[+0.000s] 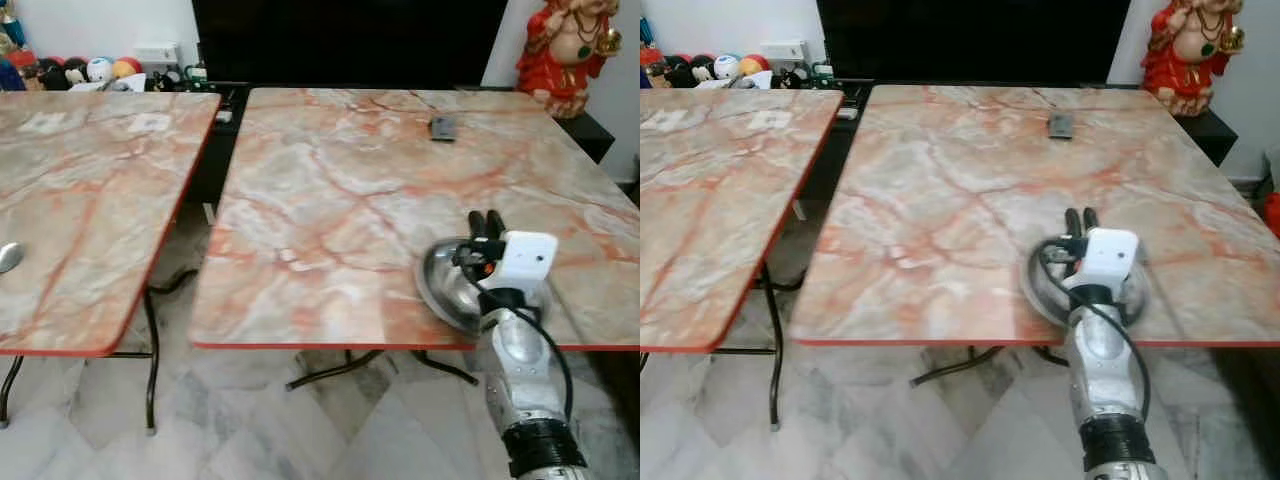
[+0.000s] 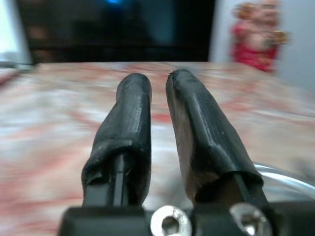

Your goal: Setting the table

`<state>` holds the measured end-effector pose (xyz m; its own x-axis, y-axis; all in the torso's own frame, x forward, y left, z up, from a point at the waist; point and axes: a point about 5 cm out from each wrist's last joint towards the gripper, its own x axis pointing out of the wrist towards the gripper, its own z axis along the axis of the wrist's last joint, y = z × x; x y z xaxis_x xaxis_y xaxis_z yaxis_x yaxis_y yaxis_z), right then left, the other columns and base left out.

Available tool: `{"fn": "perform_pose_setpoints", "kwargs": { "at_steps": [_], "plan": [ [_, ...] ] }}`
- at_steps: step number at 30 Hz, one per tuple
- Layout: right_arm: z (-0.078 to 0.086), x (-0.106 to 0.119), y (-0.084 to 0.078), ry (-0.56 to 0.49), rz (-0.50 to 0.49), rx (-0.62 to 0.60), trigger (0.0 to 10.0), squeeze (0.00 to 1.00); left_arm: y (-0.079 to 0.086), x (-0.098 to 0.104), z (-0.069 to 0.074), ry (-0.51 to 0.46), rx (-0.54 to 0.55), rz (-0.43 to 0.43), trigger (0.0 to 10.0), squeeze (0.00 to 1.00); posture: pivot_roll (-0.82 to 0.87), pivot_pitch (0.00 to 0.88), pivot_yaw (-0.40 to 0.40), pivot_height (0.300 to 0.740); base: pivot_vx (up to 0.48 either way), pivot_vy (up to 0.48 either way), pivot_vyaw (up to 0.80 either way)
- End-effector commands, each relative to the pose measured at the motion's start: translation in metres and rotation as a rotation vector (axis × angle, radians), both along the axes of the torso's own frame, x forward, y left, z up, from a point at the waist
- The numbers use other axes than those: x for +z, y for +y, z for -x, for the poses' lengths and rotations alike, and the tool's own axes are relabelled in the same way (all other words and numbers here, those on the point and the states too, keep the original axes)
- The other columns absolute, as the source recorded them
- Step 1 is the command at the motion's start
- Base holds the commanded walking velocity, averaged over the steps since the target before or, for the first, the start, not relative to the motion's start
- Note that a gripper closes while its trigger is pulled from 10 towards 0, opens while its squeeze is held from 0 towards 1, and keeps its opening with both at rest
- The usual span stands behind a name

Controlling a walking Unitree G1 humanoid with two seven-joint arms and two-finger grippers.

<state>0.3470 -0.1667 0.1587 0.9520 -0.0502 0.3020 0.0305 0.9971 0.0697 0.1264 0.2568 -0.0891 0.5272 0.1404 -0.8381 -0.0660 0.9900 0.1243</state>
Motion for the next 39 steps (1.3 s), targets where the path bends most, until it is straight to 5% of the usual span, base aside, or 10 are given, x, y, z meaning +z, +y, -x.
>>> {"fn": "perform_pose_setpoints", "kwargs": {
  "at_steps": [1, 13, 22, 29, 34, 39],
  "plan": [
    [0.001, 0.004, -0.006, -0.012, 0.014, -0.011, 10.0, 0.00, -0.002, -0.003, 0.007, 0.032, 0.007, 0.009, 10.0, 0.00, 0.00, 0.079, -0.018, 0.740, 0.000, 0.472, 0.00],
    [0.001, 0.003, -0.001, -0.002, 0.026, 0.001, 10.0, 0.00, -0.023, -0.007, -0.002, 0.027, -0.012, 0.024, 10.0, 0.00, 0.00, 0.076, -0.019, 0.740, 0.000, 0.472, 0.00],
    [0.000, 0.002, 0.001, 0.009, 0.026, 0.008, 10.0, 0.00, 0.004, -0.003, 0.014, 0.037, 0.018, 0.003, 10.0, 0.00, 0.01, 0.102, -0.023, 0.740, 0.000, 0.472, 0.00],
    [-0.001, 0.002, 0.006, 0.012, 0.020, 0.018, 10.0, 0.00, 0.014, 0.002, 0.007, 0.023, 0.027, -0.005, 10.0, 0.00, 0.02, 0.110, -0.027, 0.740, 0.000, 0.473, 0.00],
    [-0.002, 0.003, 0.009, 0.015, 0.019, 0.029, 10.0, 0.00, -0.003, 0.002, -0.012, -0.003, 0.018, 0.009, 10.0, 0.00, 0.02, 0.118, -0.031, 0.740, 0.000, 0.472, 0.00],
    [-0.003, 0.002, 0.009, 0.020, 0.018, 0.032, 10.0, 0.00, -0.011, -0.001, -0.009, -0.002, 0.013, 0.018, 10.0, 0.00, 0.02, 0.123, -0.034, 0.740, 0.000, 0.474, 0.00]
  ]
}}
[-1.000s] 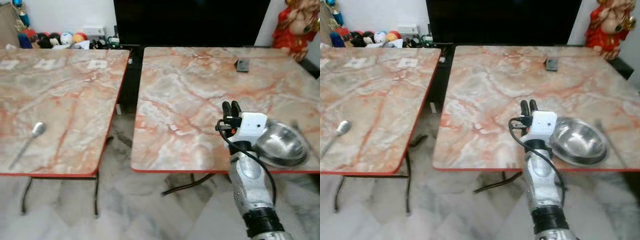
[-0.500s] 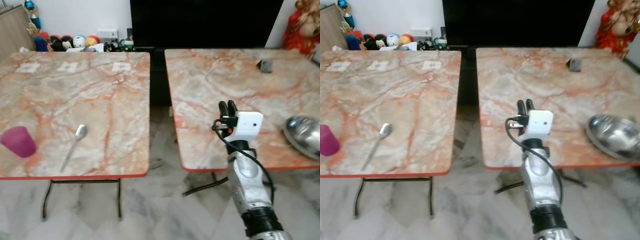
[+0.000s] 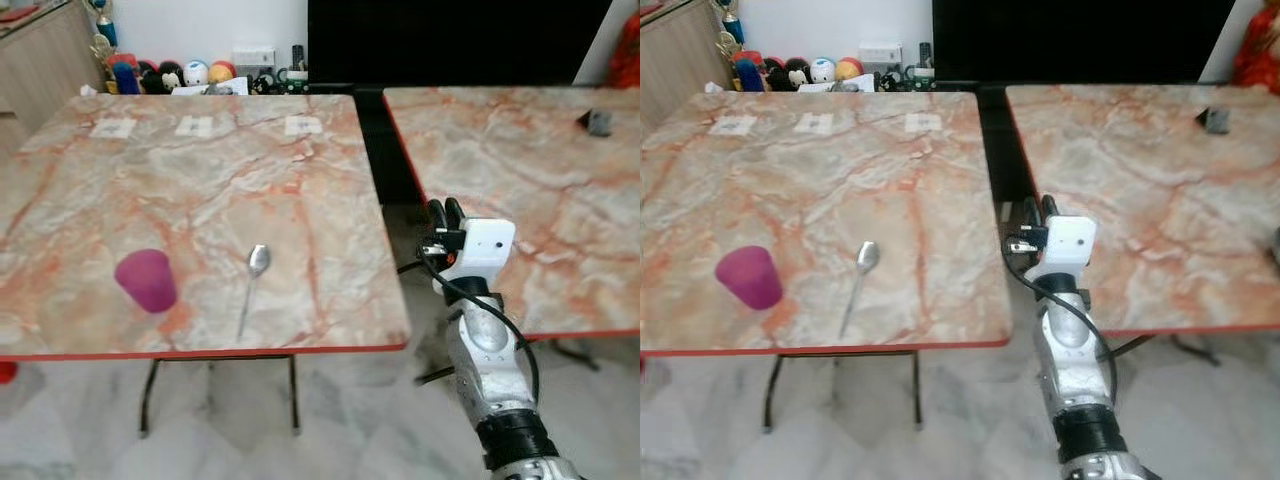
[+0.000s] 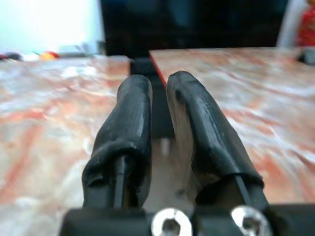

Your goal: Setting the table

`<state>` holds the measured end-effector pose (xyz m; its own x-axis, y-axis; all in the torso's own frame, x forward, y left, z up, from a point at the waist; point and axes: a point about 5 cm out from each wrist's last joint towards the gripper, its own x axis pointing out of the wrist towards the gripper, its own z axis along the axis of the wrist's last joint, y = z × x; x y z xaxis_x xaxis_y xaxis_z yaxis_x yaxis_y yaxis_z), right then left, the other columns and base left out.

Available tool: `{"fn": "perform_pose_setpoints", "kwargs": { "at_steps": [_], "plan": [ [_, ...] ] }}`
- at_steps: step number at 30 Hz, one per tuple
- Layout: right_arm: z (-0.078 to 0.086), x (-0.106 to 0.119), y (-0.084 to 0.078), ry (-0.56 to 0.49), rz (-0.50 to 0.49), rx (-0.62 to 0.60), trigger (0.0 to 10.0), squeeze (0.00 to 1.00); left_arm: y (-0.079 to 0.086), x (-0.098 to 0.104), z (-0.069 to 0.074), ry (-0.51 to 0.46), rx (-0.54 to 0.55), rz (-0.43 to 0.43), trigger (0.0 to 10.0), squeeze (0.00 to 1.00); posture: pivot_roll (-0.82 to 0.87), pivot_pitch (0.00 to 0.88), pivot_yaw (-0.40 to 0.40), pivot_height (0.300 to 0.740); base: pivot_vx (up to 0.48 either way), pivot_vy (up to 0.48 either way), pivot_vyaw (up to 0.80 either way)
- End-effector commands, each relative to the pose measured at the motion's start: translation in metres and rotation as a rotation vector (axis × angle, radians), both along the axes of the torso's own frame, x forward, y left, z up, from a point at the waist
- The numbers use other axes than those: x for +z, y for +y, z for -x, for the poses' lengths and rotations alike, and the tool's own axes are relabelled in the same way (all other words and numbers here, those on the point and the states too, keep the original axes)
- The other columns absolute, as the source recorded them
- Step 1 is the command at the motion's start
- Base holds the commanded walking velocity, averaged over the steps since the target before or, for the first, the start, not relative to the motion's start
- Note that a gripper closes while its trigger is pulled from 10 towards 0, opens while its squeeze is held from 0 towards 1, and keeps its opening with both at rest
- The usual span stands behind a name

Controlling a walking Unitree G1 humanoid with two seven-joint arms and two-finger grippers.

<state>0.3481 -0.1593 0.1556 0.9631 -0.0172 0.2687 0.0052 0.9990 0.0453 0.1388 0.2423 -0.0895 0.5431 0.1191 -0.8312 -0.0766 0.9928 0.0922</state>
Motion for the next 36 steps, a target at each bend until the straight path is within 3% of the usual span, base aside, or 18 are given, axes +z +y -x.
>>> {"fn": "perform_pose_setpoints", "kwargs": {
  "at_steps": [1, 10, 18, 28, 36],
  "plan": [
    [-0.001, 0.005, 0.002, -0.014, -0.006, 0.005, 10.0, 0.00, 0.002, -0.002, 0.005, 0.020, 0.005, -0.010, 10.0, 0.00, 0.02, 0.123, -0.034, 0.740, 0.000, 0.472, 0.00],
    [-0.001, 0.003, 0.005, -0.005, -0.009, 0.011, 10.0, 0.00, 0.001, -0.005, 0.014, 0.029, 0.009, -0.007, 10.0, 0.00, 0.02, 0.129, -0.035, 0.740, 0.000, 0.470, 0.00],
    [-0.002, 0.000, 0.007, 0.013, -0.007, 0.023, 10.0, 0.00, 0.003, -0.004, 0.016, 0.029, 0.013, -0.014, 10.0, 0.00, 0.03, 0.134, -0.035, 0.740, 0.000, 0.000, 0.00],
    [-0.002, -0.012, 0.009, 0.069, 0.024, 0.040, 10.0, 0.00, -0.008, -0.006, 0.012, 0.028, 0.001, -0.008, 10.0, 0.00, 0.03, 0.137, -0.035, 0.740, 0.000, 0.000, 0.00],
    [-0.002, -0.018, 0.009, 0.101, 0.038, 0.043, 10.0, 0.00, -0.006, -0.005, 0.010, 0.027, -0.001, -0.010, 10.0, 0.00, 0.03, 0.139, -0.032, 0.740, 0.000, 0.000, 0.74]
  ]
}}
